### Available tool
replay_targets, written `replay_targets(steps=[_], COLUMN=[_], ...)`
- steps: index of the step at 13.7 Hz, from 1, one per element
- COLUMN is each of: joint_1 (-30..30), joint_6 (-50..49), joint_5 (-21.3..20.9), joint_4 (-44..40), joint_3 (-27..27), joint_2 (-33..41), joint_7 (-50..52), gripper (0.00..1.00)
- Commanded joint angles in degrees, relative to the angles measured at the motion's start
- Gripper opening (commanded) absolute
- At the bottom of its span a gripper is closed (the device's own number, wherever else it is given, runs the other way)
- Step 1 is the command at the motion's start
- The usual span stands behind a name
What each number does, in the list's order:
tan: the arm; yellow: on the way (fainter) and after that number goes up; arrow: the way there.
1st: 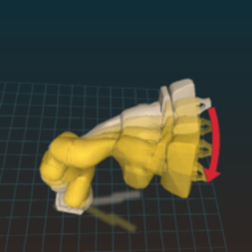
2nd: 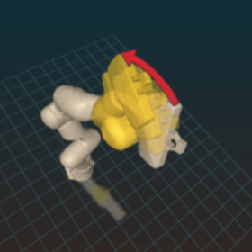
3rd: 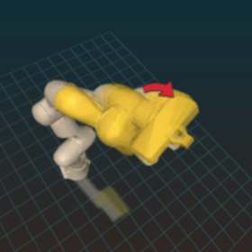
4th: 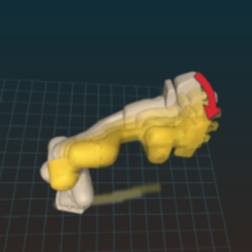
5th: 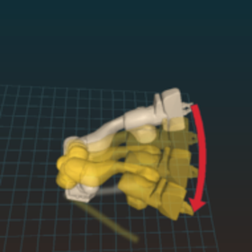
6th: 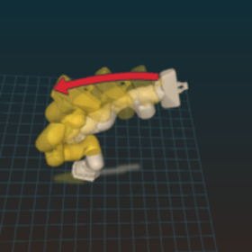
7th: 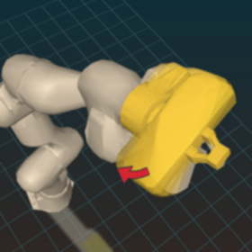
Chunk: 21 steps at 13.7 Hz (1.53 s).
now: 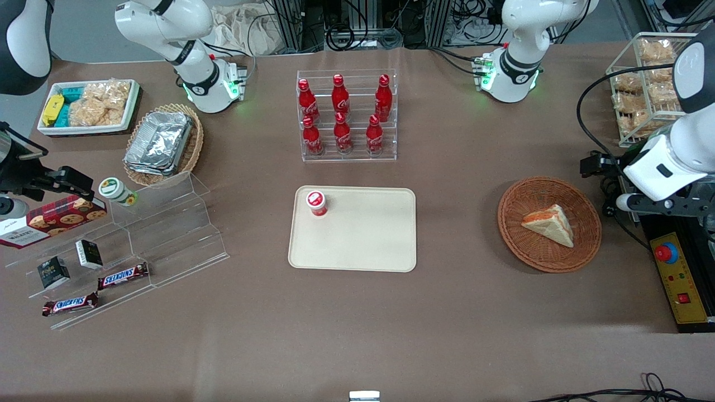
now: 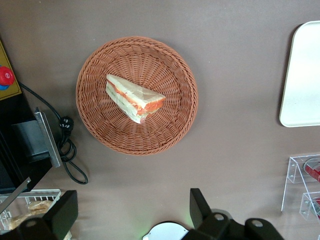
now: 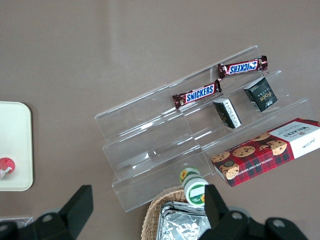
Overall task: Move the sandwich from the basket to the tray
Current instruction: 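Move the left gripper down over the sandwich in the wicker basket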
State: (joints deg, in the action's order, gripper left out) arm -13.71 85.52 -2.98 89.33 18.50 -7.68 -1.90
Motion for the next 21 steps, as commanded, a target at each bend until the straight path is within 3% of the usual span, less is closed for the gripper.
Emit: replay_targets(steps=[1, 4, 7, 16, 21], joint_1=[0.08, 0.08, -0.35, -0.53, -0.53], joint_6=[-1.85, -2.02, -0.55, 32.48, 42.17], joint_5=[-0.09, -0.27, -3.06, -5.28, -5.63], joint_4=[-2.06, -4.24, 2.4, 25.87, 31.25], joint_3=[0.05, 0.05, -0.31, -2.49, -3.73], joint_2=[-1.1, -3.47, -2.52, -3.39, -6.46], joint_7=[-0.3, -0.12, 7.3, 45.98, 53.92], gripper=[1.0, 1.0, 1.0, 1.0, 1.0])
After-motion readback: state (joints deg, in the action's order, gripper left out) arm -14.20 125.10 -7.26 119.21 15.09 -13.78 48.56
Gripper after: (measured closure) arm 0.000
